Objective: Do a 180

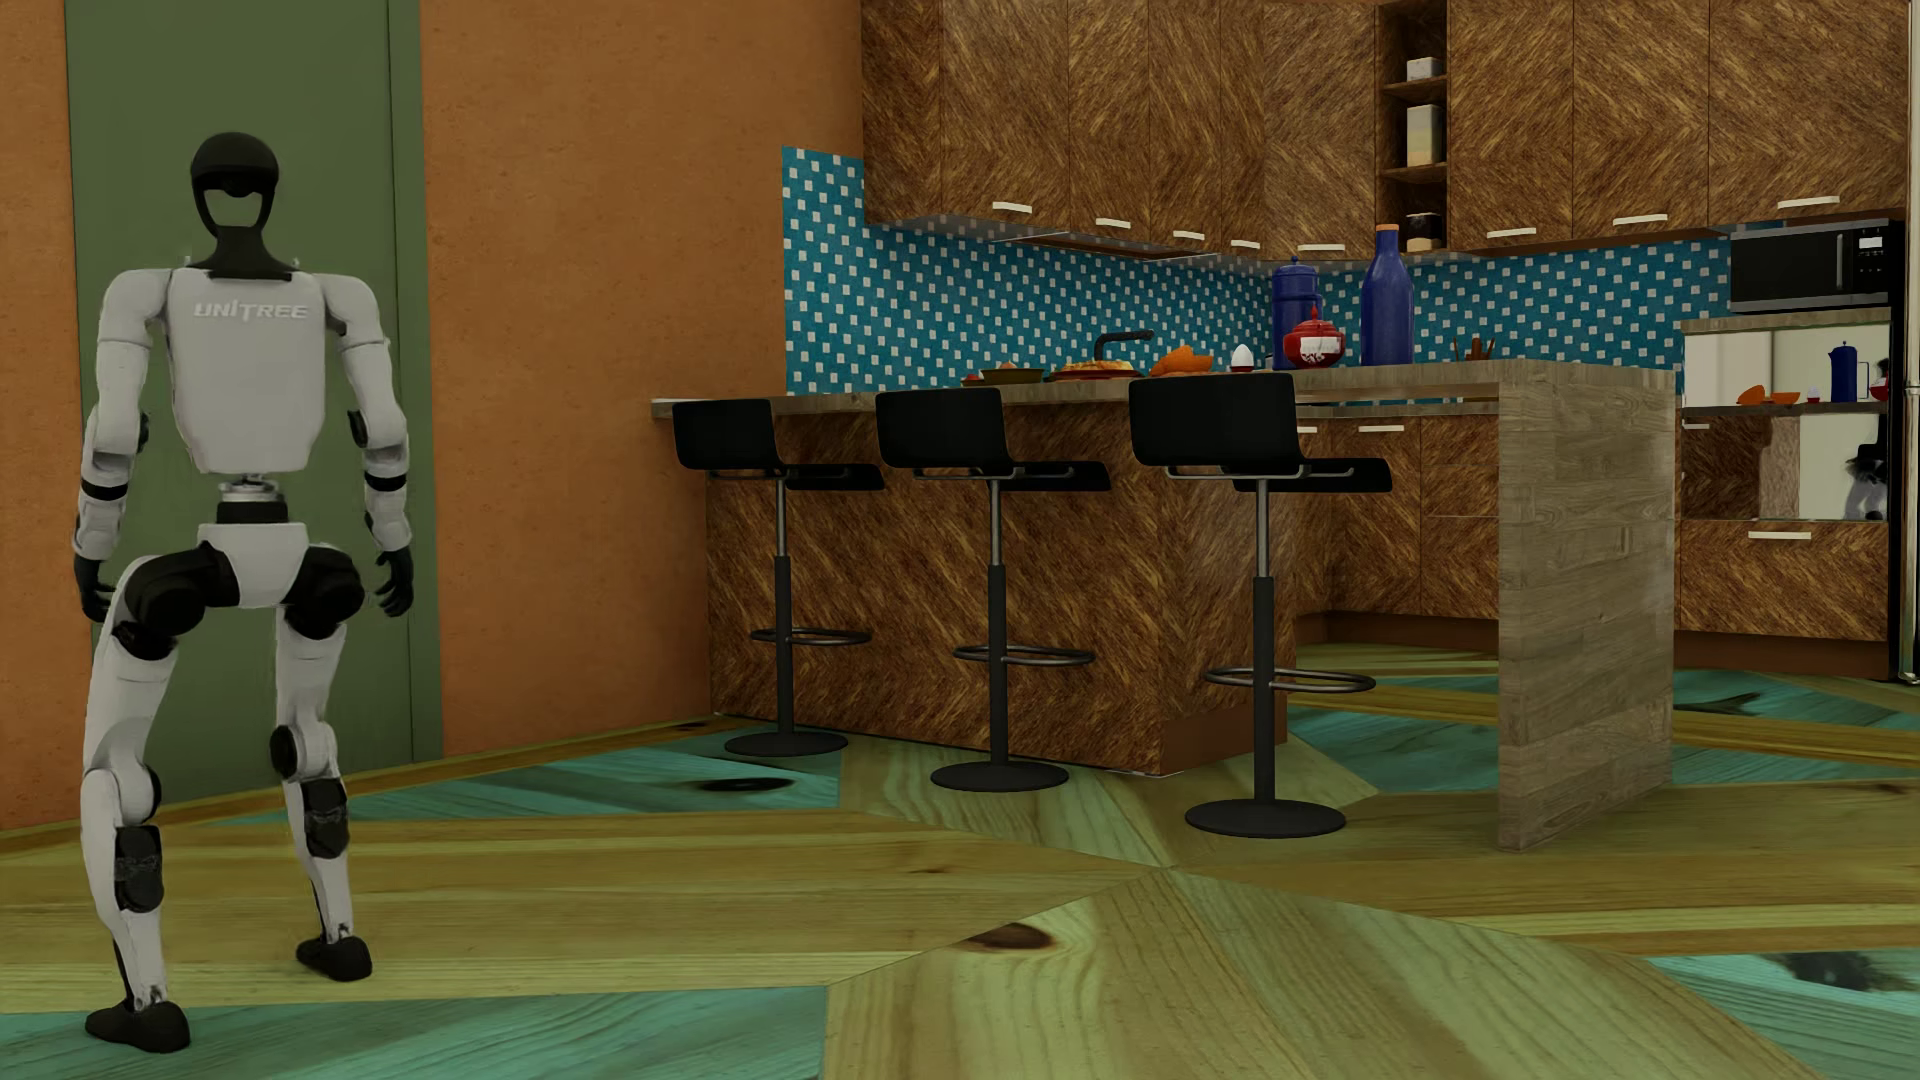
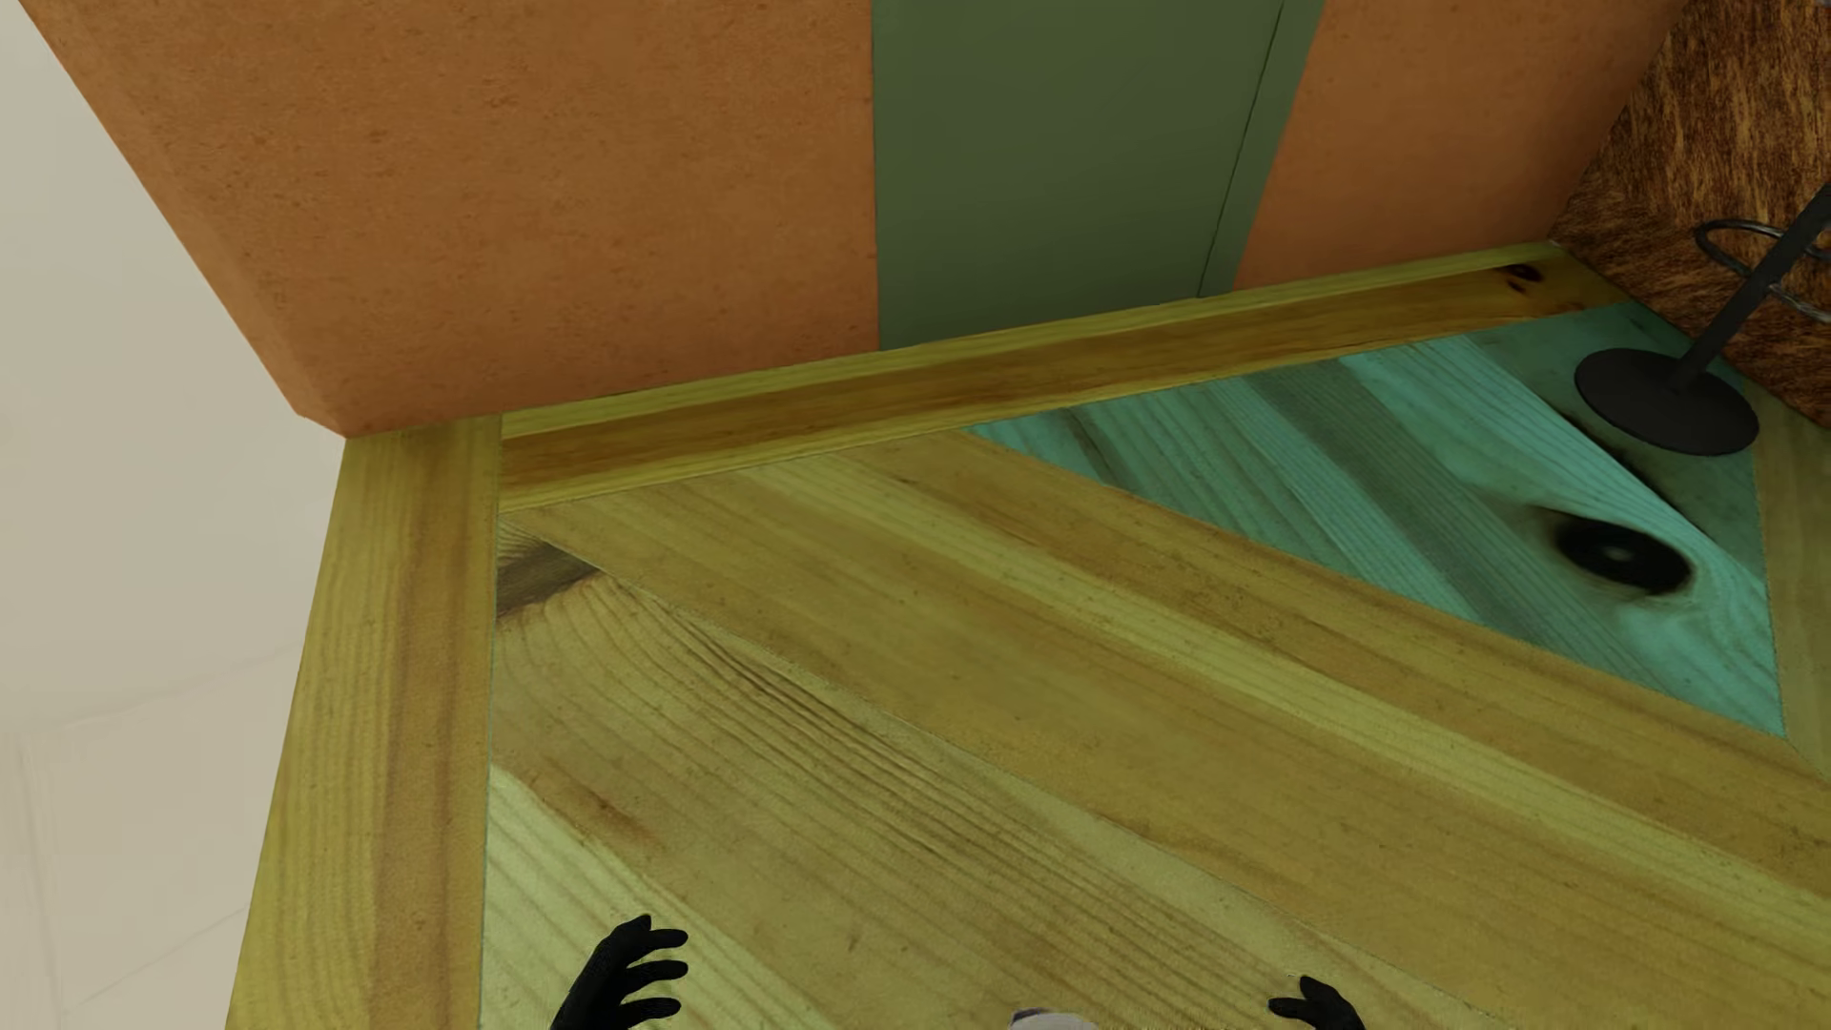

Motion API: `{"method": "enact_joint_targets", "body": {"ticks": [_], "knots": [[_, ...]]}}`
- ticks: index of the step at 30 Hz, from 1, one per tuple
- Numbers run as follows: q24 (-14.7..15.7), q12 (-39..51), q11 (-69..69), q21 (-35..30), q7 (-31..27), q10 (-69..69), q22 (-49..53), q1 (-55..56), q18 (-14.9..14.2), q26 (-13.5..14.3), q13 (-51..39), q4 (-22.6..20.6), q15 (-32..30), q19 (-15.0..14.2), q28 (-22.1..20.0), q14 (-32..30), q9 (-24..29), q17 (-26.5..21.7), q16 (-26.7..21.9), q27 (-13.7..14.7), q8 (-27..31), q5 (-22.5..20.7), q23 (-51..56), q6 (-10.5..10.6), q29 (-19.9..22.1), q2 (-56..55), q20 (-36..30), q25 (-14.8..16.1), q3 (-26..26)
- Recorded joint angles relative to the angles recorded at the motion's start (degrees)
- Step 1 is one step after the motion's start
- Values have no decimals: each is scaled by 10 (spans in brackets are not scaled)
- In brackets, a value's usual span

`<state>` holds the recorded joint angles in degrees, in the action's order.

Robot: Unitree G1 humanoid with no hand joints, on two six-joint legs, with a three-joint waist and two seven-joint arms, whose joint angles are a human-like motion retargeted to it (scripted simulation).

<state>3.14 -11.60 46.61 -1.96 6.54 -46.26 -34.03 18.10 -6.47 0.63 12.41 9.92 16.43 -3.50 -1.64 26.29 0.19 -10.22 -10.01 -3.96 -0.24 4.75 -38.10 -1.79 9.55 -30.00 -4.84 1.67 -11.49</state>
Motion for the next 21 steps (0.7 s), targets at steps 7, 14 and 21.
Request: {"method": "enact_joint_targets", "body": {"ticks": [7,14,21], "knots": [[-16,-17,19,-7,-55,5,-37,20,20,-37,46,-49,51,-19,32,1,15,6,-26,21,17,-27,6,22,24,-2,21,4,-16],[-1,1,-48,-6,-66,39,-34,9,24,1,35,-52,5,9,46,-10,0,11,-23,42,39,-50,11,18,0,15,27,-4,-21],[-14,-28,-44,-11,-99,-123,-26,87,138,-16,16,-56,-38,6,32,-52,15,-3,-10,45,42,-55,-8,25,4,-2,5,-23,28]]}}
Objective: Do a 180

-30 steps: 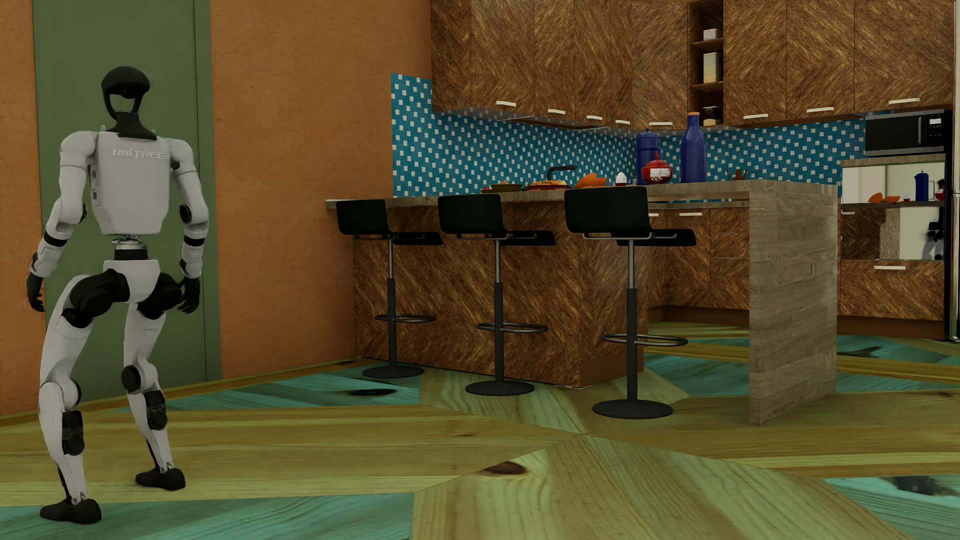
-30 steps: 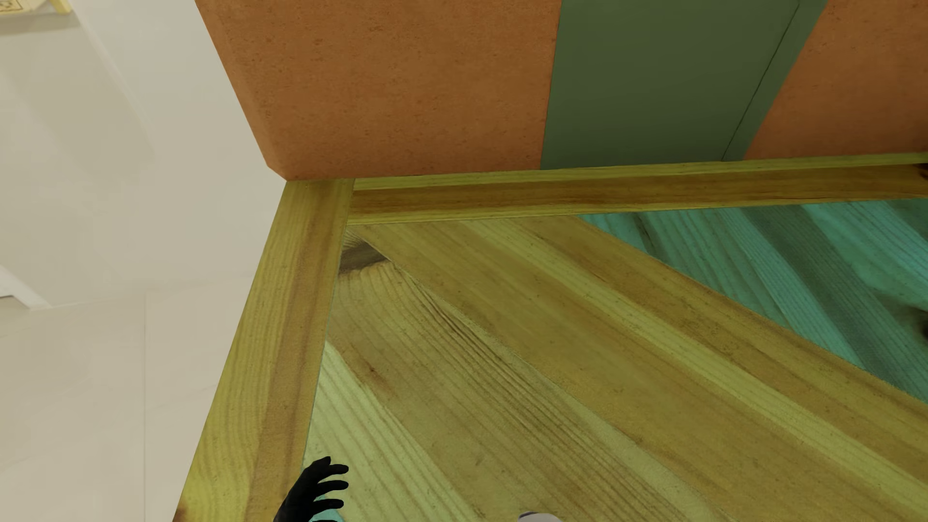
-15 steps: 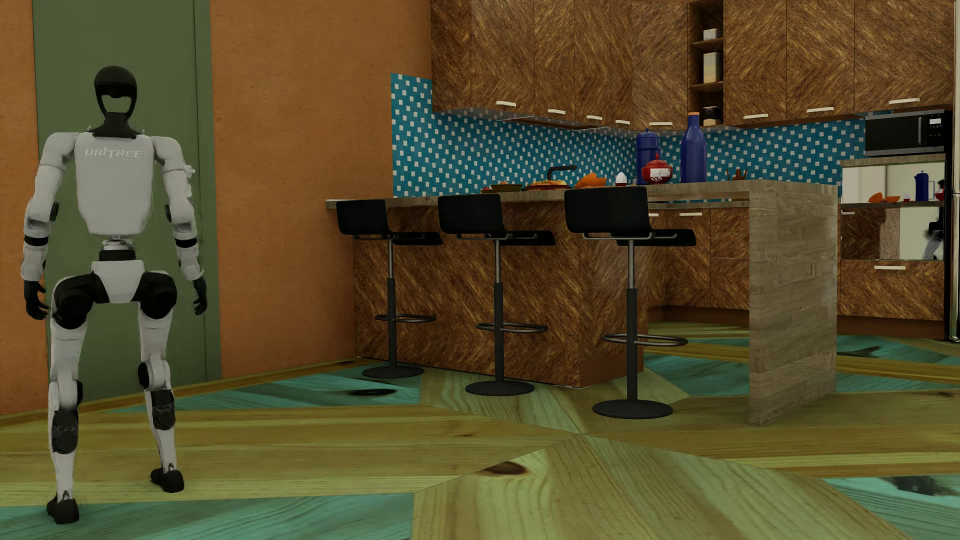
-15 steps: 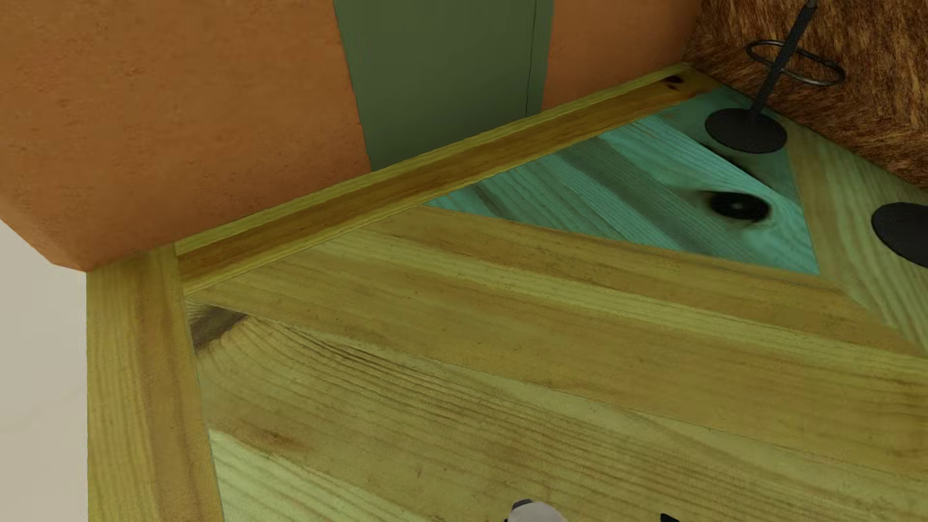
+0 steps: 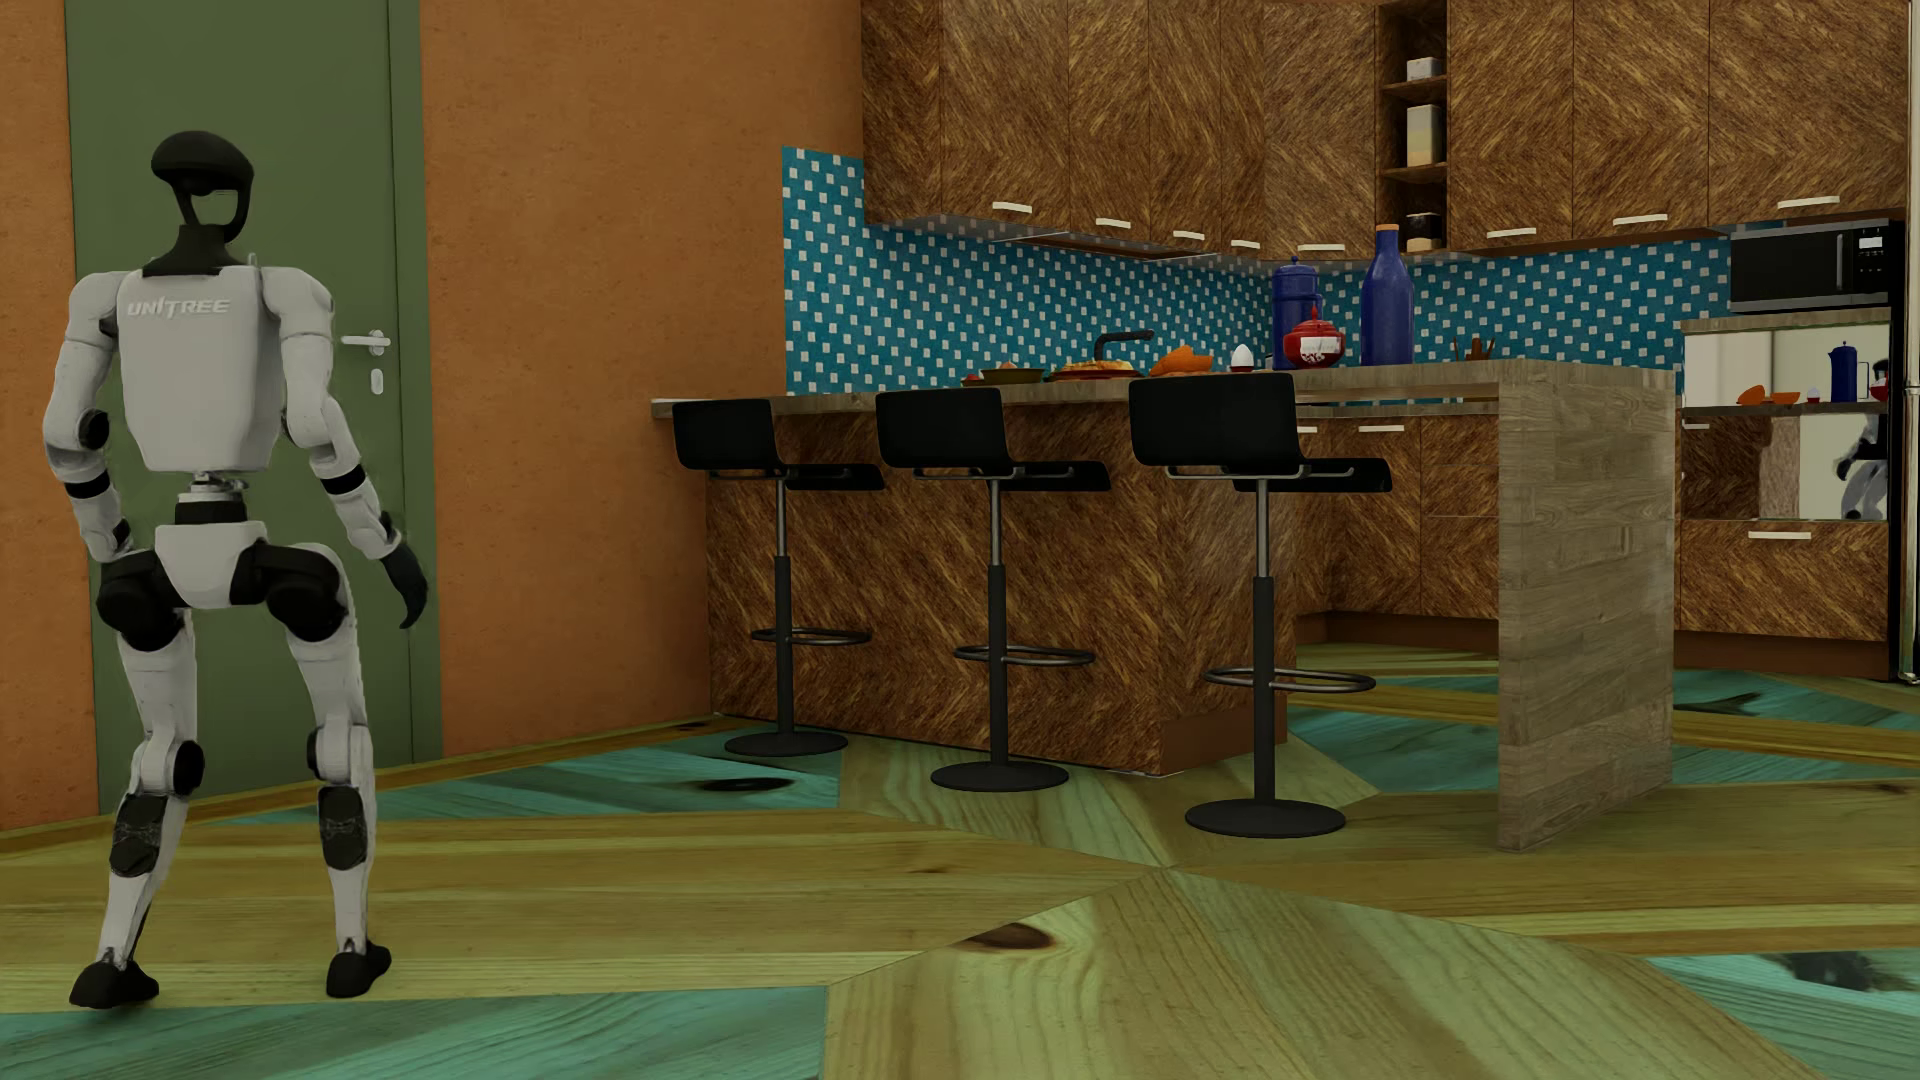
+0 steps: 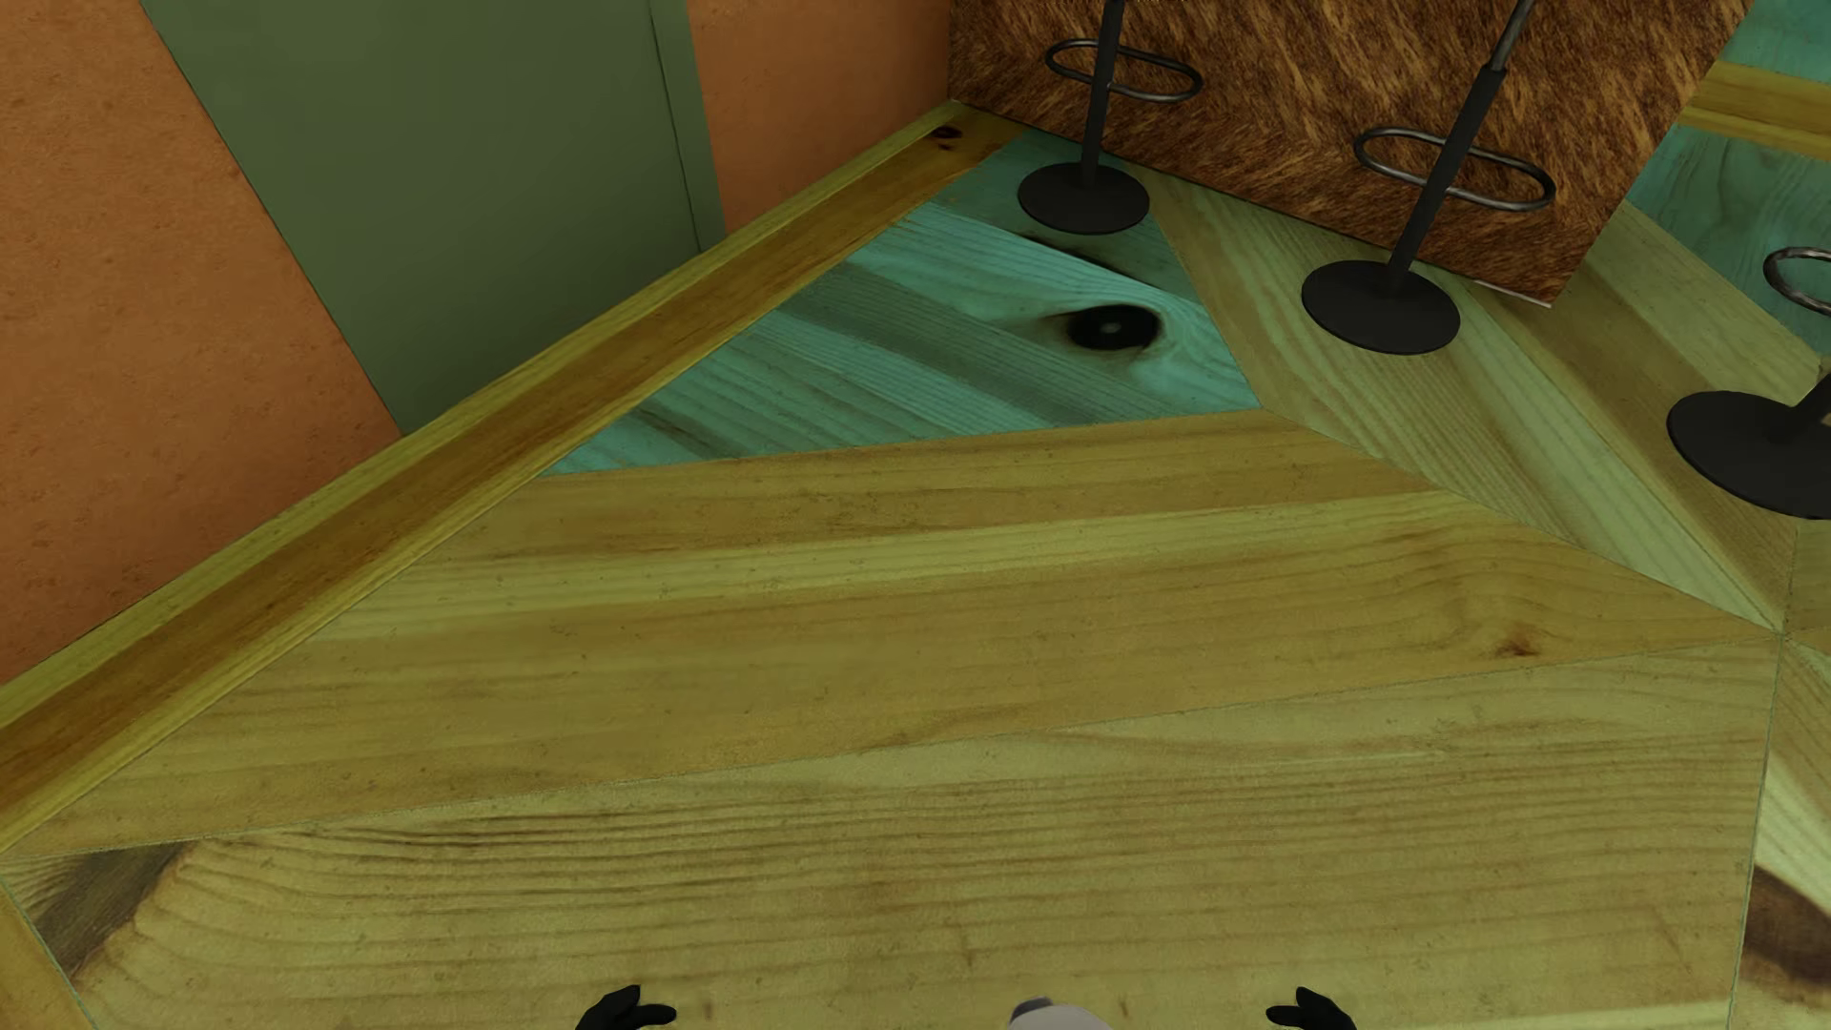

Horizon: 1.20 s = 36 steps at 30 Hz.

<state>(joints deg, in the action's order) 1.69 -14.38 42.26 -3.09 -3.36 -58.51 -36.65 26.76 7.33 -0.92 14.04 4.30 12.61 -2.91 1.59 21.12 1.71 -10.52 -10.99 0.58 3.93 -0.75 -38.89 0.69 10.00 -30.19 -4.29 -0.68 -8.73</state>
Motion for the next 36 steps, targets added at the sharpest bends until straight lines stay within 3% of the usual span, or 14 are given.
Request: {"method": "enact_joint_targets", "body": {"ticks": [2,4,6,9,11,16,20,23,24,28,31,33,34,36], "knots": [[11,-29,50,-11,37,118,-24,-49,-127,-16,15,29,68,-16,12,41,-7,10,-18,1,-15,13,14,-3,16,-12,27,13,-39],[-3,4,99,3,79,108,14,-57,-129,-41,8,42,119,-48,15,54,-14,4,-6,-21,-45,40,8,-23,8,1,14,16,-29],[-36,27,99,17,90,78,26,-53,-137,-25,6,56,99,-7,31,69,-17,-18,28,-25,-48,37,-5,-28,-10,0,-9,5,-4],[-24,-5,63,-7,8,7,12,4,2,11,-7,17,65,20,51,27,-14,-17,13,6,-10,-8,-4,1,-15,-7,-9,0,-5],[17,-1,39,-4,16,122,-31,-55,-133,12,14,21,67,13,39,55,-6,12,-8,9,-2,-11,7,13,-6,0,17,17,-34],[-12,58,-2,-7,61,117,9,-59,-128,2,13,49,6,9,-13,70,2,12,17,-63,10,-24,25,9,-10,-15,2,22,-62],[-21,72,43,11,79,34,30,-50,-105,18,8,51,37,16,-14,48,9,-8,19,-37,-38,25,-26,-38,-22,-13,-22,32,-25],[-9,-15,-8,2,-17,44,-6,10,-26,26,-2,15,-3,6,29,28,8,-9,1,12,-5,-13,8,-11,6,-8,3,35,4],[-3,-33,-8,-13,-15,118,-33,-17,-147,18,8,22,8,0,34,27,1,6,-7,24,-2,-11,18,-6,18,-11,11,44,-15],[-8,56,55,10,67,152,5,-61,-127,-28,23,36,83,-21,1,24,-16,14,-11,-26,-35,40,32,-23,-17,-10,9,47,-58],[10,113,0,49,16,131,33,-60,-117,-6,7,18,41,2,-34,6,2,-30,14,-34,-44,49,29,-25,-81,45,-4,38,55],[37,59,-18,22,1,165,-3,-65,-74,-2,-61,13,27,1,-42,21,1,-12,-1,0,-43,44,47,-11,-89,42,11,54,103],[42,31,-24,7,0,181,-3,-69,-135,-18,-72,16,23,-1,-46,9,-2,-3,10,27,-42,44,47,-1,-89,40,22,57,122],[32,9,-30,-5,4,183,-3,-66,-135,-63,-80,12,17,-5,-44,6,3,9,21,49,-34,44,42,12,-90,38,25,49,134]]}}
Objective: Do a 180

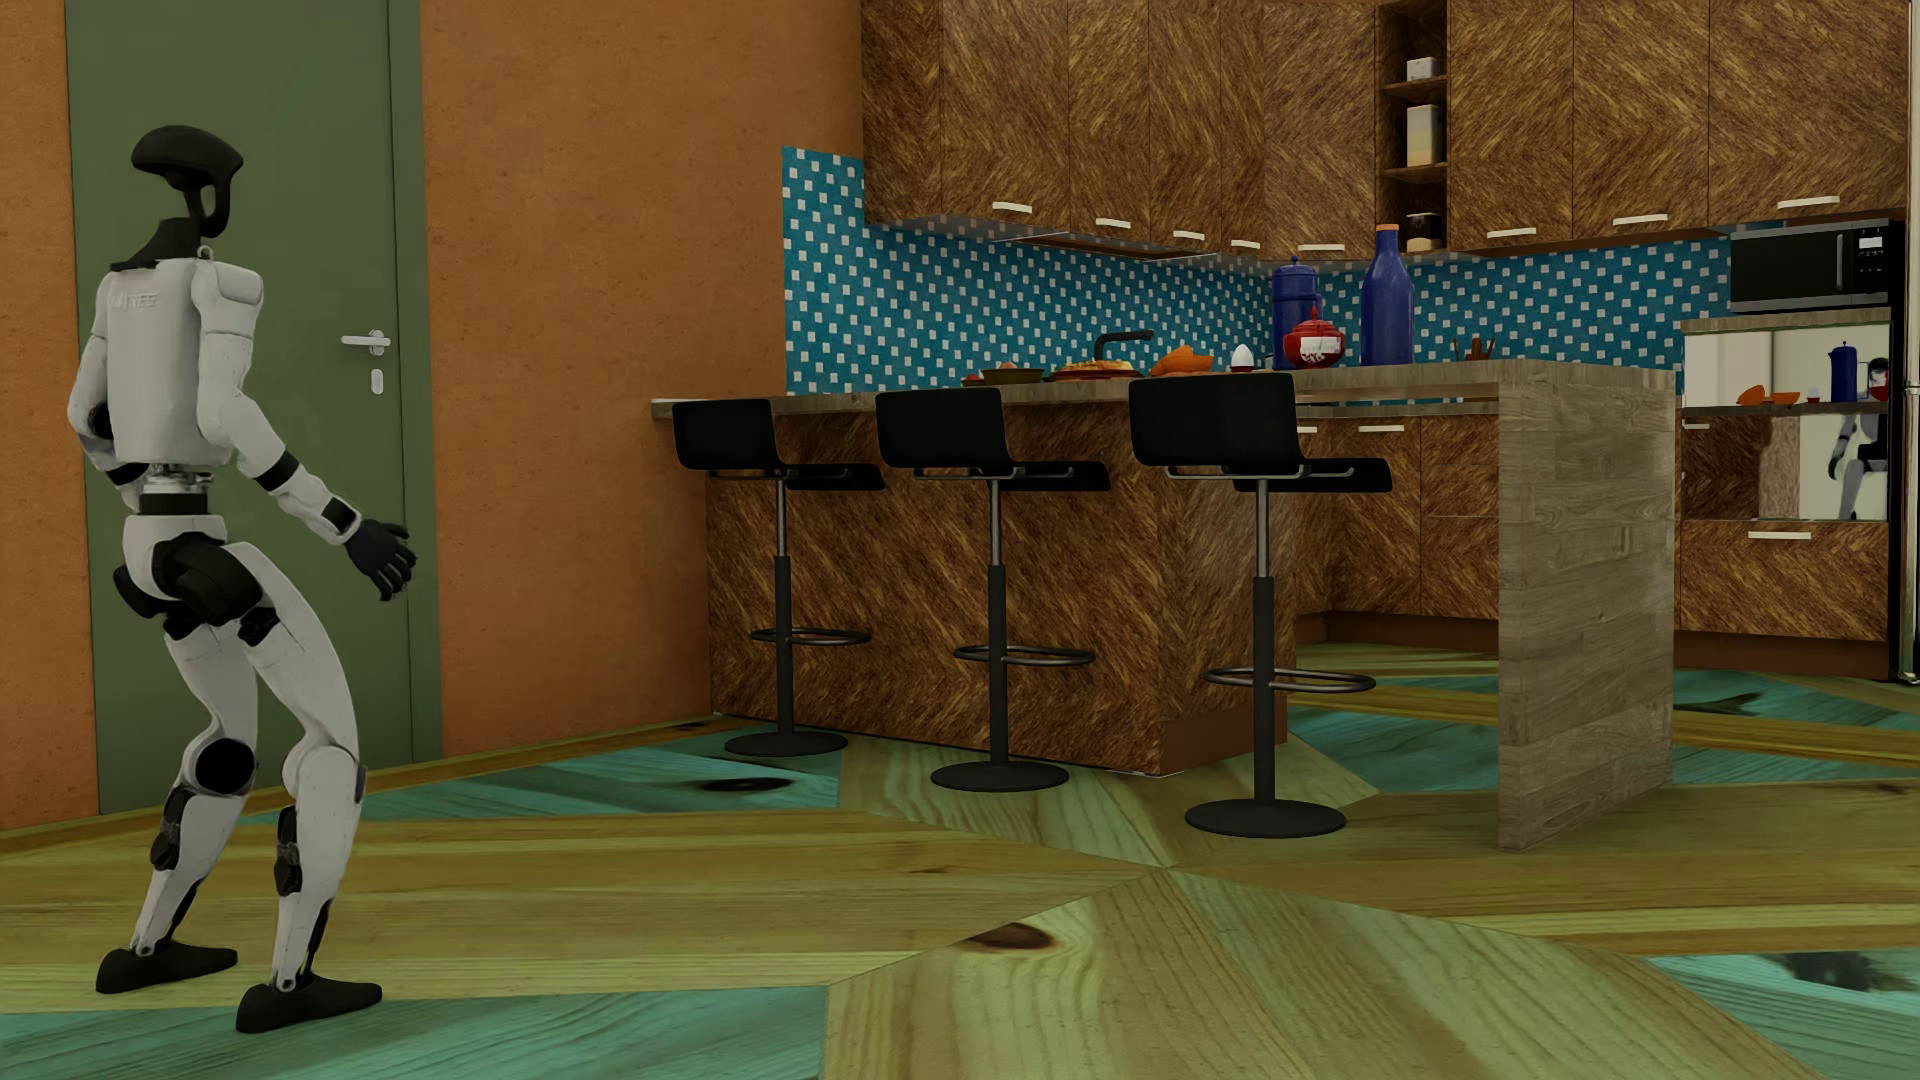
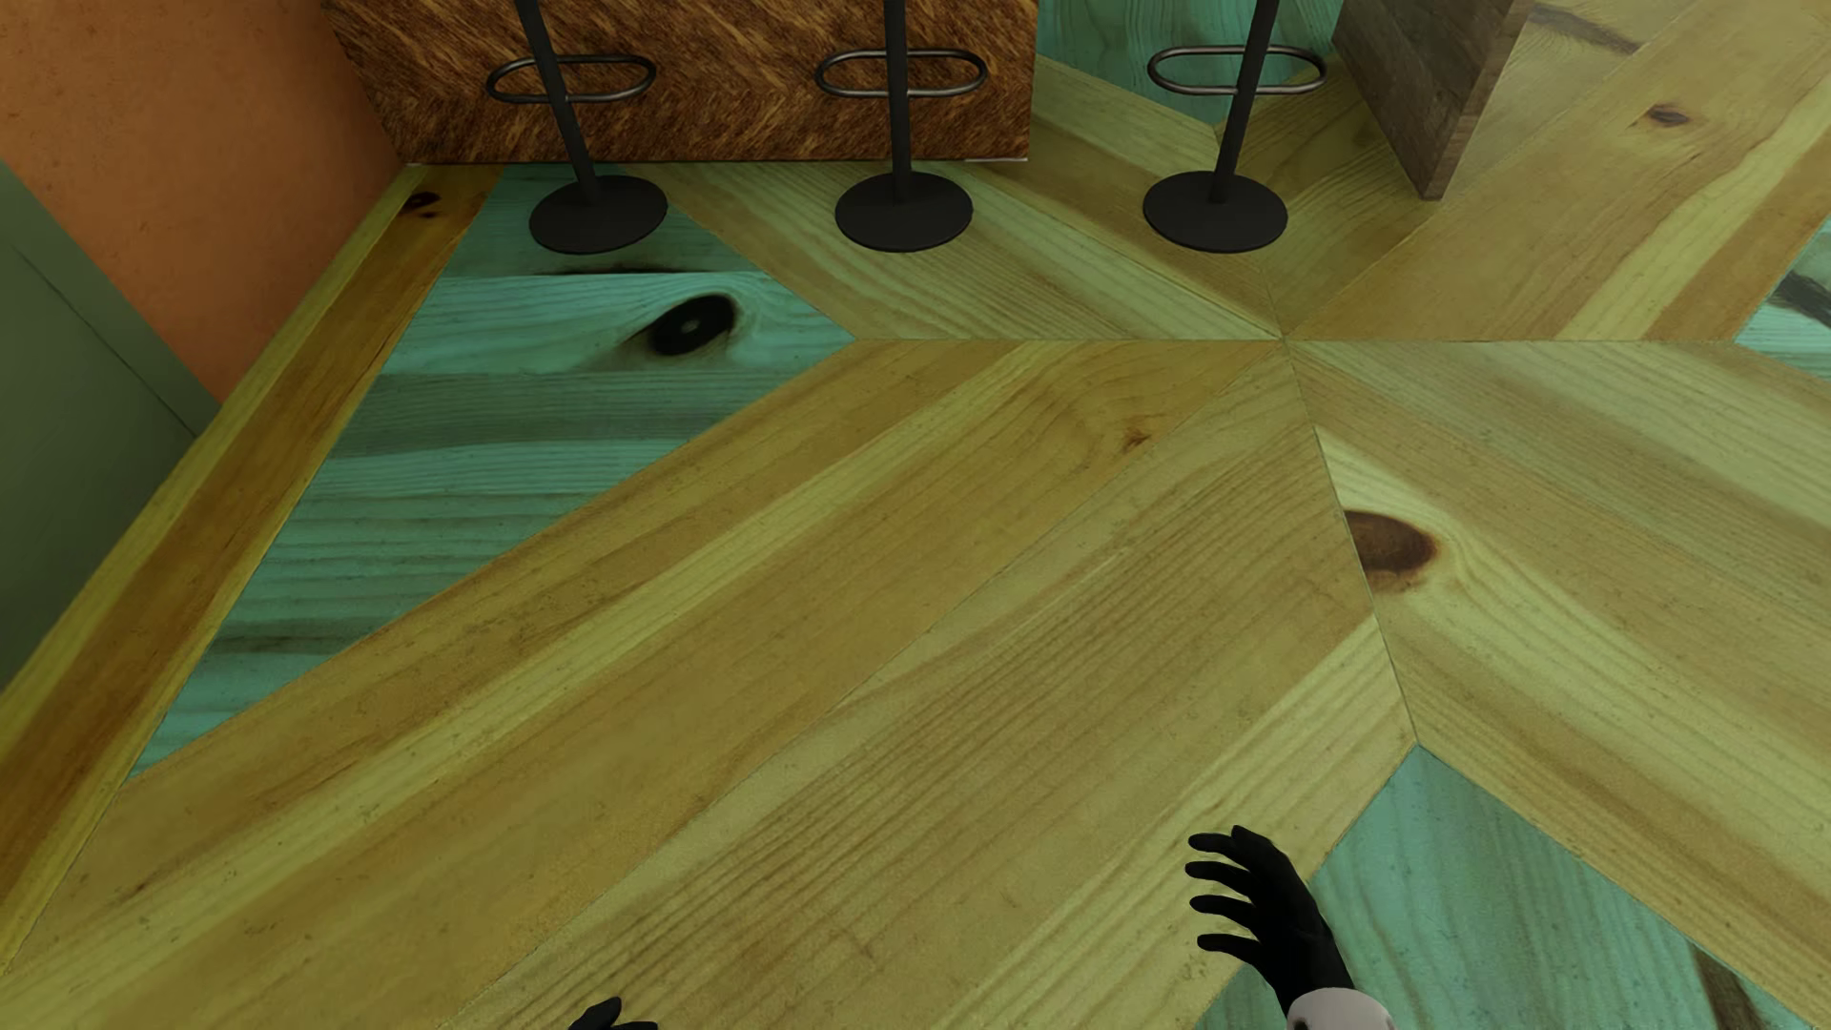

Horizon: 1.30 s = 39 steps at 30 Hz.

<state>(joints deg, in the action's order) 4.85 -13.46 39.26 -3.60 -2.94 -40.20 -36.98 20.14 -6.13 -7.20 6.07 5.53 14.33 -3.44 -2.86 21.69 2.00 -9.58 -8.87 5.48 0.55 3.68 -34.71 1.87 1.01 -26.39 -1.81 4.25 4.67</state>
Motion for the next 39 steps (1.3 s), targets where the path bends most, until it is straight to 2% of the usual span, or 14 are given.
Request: {"method": "enact_joint_targets", "body": {"ticks": [2,4,6,9,12,14,18,20,23,26,29,31,36,39], "knots": [[-37,11,-5,6,7,4,7,-6,2,-16,17,0,-5,-2,14,-2,13,5,-6,-24,8,-1,1,0,-5,3,0,-24,-9],[-70,30,1,10,8,4,12,-7,3,2,30,-5,-4,-3,25,-5,20,-15,-3,-70,9,3,3,-8,-12,2,-10,-46,-18],[-73,28,-9,21,7,5,18,-2,4,28,32,-3,-11,-4,35,-8,14,-16,-2,-97,8,1,13,-11,-15,1,-16,-57,-20],[-52,23,-18,12,9,4,9,-7,7,33,35,-2,-15,-7,39,-8,6,-13,9,-59,13,-2,7,-13,-16,9,-4,-47,-26],[-64,5,-6,18,11,1,6,-5,7,20,33,-5,-10,-7,38,-5,-12,-6,-4,-50,15,1,11,-30,-18,3,-4,-34,-29],[-60,18,3,9,8,-11,8,2,6,15,28,-4,-6,-7,25,1,-13,-16,-1,-54,14,0,5,-30,-16,-1,-4,-30,-34],[-41,32,-6,12,16,-4,6,-6,8,35,35,-2,-11,-9,28,0,-9,-4,0,-80,21,-3,9,-22,-16,3,-12,-38,-39],[-39,27,-21,17,14,7,3,-6,11,34,37,-6,-15,-11,24,-5,-10,-7,1,-80,17,2,1,-14,-21,8,-13,-38,-24],[-54,13,-13,16,12,4,-3,0,13,28,6,-11,-11,-13,14,-4,5,-8,2,-59,17,7,7,-11,-20,1,-14,-38,-16],[-53,20,-2,13,13,-1,11,1,11,30,30,-11,-2,-12,16,1,15,-18,-7,-34,18,7,5,-16,-17,-4,-11,-44,-22],[-33,41,-5,20,15,-1,4,-4,14,36,30,-12,-3,-14,25,3,23,-10,-7,-63,19,7,13,-12,-6,2,-18,-33,-30],[-31,39,-6,15,14,-6,15,-5,14,39,30,-9,-3,-14,9,5,23,-7,-3,-76,18,5,13,-11,4,6,-17,-20,-34],[-52,32,-12,5,12,-4,3,-7,15,23,23,-12,-9,-16,3,0,9,-7,6,-67,20,6,5,-18,11,11,-16,-17,-15],[-53,16,-27,17,11,2,12,1,17,22,29,-13,-21,-17,31,-8,-7,-16,-13,-49,19,6,6,-19,3,9,-8,-29,-17]]}}
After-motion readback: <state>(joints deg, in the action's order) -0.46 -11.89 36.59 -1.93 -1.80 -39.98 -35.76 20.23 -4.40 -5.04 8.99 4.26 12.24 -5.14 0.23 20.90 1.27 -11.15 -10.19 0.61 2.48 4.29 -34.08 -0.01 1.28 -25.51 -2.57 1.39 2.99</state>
